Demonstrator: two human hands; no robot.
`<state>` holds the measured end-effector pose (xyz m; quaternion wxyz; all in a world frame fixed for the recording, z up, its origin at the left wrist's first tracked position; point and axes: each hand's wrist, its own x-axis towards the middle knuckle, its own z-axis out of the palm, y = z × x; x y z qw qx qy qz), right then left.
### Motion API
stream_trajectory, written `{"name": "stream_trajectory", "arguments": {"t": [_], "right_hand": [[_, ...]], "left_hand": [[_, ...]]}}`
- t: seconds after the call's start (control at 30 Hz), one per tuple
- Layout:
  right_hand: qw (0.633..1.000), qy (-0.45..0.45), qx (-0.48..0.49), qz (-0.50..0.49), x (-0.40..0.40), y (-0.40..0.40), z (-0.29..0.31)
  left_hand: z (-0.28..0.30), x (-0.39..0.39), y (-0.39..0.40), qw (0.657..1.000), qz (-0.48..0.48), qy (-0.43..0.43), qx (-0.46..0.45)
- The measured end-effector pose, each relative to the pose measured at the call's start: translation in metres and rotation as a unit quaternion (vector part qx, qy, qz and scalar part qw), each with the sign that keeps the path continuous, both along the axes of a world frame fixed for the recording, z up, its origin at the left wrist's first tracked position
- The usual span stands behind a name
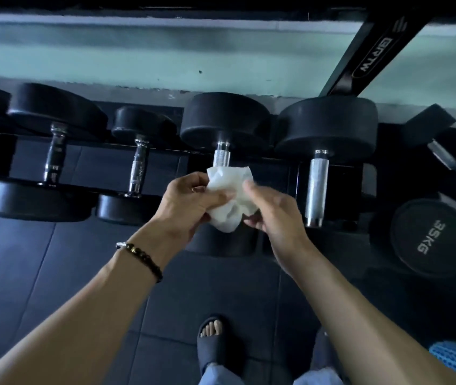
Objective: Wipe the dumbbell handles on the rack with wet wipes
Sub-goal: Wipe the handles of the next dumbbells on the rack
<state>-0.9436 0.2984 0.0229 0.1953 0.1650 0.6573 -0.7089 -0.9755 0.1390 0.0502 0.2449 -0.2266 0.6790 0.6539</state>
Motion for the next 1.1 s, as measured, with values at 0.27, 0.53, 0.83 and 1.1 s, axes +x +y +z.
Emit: {"name": "stream_trajectory", "arguments": {"t": [0.27, 0.53, 0.83, 1.1], "right_hand": [[0.995, -0.072, 0.036, -0.057, 0.001, 0.088, 0.012], [0.994, -0.051, 0.097, -0.021, 0.01, 0.135, -0.003], [0.807, 0.372, 0.404, 0.218, 0.009, 0.16, -0.015], [0.686, 0.464, 0.494, 0.265, -0.014, 0.195, -0.052]], "left_hand": [[0.007, 0.037, 0.086, 0.994, -0.071, 0.05, -0.065], [-0.024, 0.037, 0.144, 0.994, -0.021, 0.075, -0.077], [-0.022, 0.007, 0.157, 0.985, 0.077, -0.044, 0.147], [-0.064, 0.048, 0.153, 0.911, -0.072, 0.179, -0.363]]}}
